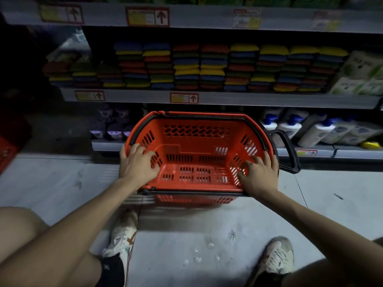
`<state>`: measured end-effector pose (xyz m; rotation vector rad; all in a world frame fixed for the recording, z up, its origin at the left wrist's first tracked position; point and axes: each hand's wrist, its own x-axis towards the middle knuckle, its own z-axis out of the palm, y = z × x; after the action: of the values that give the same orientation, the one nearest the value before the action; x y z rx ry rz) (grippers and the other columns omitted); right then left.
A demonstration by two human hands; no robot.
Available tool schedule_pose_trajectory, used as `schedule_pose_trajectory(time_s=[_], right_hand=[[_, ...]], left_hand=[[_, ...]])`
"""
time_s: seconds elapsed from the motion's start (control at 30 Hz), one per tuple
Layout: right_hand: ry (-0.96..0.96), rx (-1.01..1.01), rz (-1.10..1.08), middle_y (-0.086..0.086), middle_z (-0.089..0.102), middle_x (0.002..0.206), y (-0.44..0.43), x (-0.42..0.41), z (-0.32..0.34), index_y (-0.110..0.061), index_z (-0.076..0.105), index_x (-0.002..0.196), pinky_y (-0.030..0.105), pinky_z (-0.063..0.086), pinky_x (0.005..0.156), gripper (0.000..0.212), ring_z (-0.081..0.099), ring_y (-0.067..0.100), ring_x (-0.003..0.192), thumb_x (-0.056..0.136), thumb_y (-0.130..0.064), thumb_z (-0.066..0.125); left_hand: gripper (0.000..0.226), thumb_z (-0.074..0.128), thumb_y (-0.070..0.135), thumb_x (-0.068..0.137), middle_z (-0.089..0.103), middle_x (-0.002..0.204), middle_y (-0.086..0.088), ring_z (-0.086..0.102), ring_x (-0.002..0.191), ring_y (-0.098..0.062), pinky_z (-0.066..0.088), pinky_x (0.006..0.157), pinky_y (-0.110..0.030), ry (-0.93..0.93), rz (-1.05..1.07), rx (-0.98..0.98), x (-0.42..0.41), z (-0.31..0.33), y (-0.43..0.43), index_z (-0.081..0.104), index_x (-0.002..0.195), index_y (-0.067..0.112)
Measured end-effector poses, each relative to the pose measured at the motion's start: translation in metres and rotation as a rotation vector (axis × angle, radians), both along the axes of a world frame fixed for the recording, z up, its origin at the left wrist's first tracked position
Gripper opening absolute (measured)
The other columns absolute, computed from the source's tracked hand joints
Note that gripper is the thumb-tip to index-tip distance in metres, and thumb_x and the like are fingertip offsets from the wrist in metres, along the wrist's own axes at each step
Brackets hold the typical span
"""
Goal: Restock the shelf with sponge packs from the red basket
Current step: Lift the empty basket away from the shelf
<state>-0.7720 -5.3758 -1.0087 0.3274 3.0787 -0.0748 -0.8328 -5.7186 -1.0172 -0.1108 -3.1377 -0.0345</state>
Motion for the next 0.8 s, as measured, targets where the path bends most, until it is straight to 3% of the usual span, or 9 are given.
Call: schedule_pose_trajectory(time_s=[0.2, 0.33, 0.5, 0.8], right_hand=[[0.033, -0.038, -0.005, 0.008, 0.062, 0.134, 0.000, 0.002, 0.003, -0.029, 0.074, 0.117, 0.050, 0.006, 0.125, 0.043, 0.028, 0.037, 0.148, 0.094, -0.054, 0.046], [0.041, -0.067, 0.002, 0.009, 0.063, 0.132, 0.000, 0.005, 0.007, -0.026, 0.074, 0.116, 0.054, 0.007, 0.125, 0.044, 0.036, 0.035, 0.144, 0.093, -0.053, 0.047], [0.053, -0.082, 0.014, 0.008, 0.064, 0.122, 0.000, 0.010, 0.016, -0.024, 0.072, 0.112, 0.053, 0.018, 0.122, 0.037, 0.050, 0.030, 0.128, 0.092, -0.047, 0.050], [0.078, -0.176, 0.113, 0.012, 0.057, 0.140, -0.010, 0.019, 0.050, -0.022, 0.066, 0.126, 0.045, 0.035, 0.113, 0.042, 0.051, 0.033, 0.130, 0.093, -0.047, 0.057]], left_hand=[[0.047, 0.058, 0.048, 0.089, 0.064, 0.130, 0.002, 0.047, 0.133, -0.021, 0.017, 0.117, -0.056, -0.031, -0.015, 0.006, 0.004, 0.005, 0.004, 0.061, 0.133, 0.034], [0.033, 0.067, 0.030, 0.088, 0.072, 0.110, -0.002, 0.060, 0.118, -0.027, 0.021, 0.116, -0.063, 0.087, -0.057, 0.058, 0.012, 0.008, 0.006, 0.070, 0.120, 0.026], [0.037, 0.071, 0.020, 0.082, 0.073, 0.103, -0.004, 0.067, 0.104, -0.031, 0.046, 0.099, -0.049, 0.148, -0.242, 0.083, 0.024, 0.027, 0.016, 0.073, 0.119, 0.020], [0.047, 0.066, 0.030, 0.092, 0.063, 0.126, 0.003, 0.058, 0.121, -0.023, 0.045, 0.101, -0.043, 0.195, -0.333, 0.216, 0.039, 0.077, 0.050, 0.060, 0.139, 0.025]])
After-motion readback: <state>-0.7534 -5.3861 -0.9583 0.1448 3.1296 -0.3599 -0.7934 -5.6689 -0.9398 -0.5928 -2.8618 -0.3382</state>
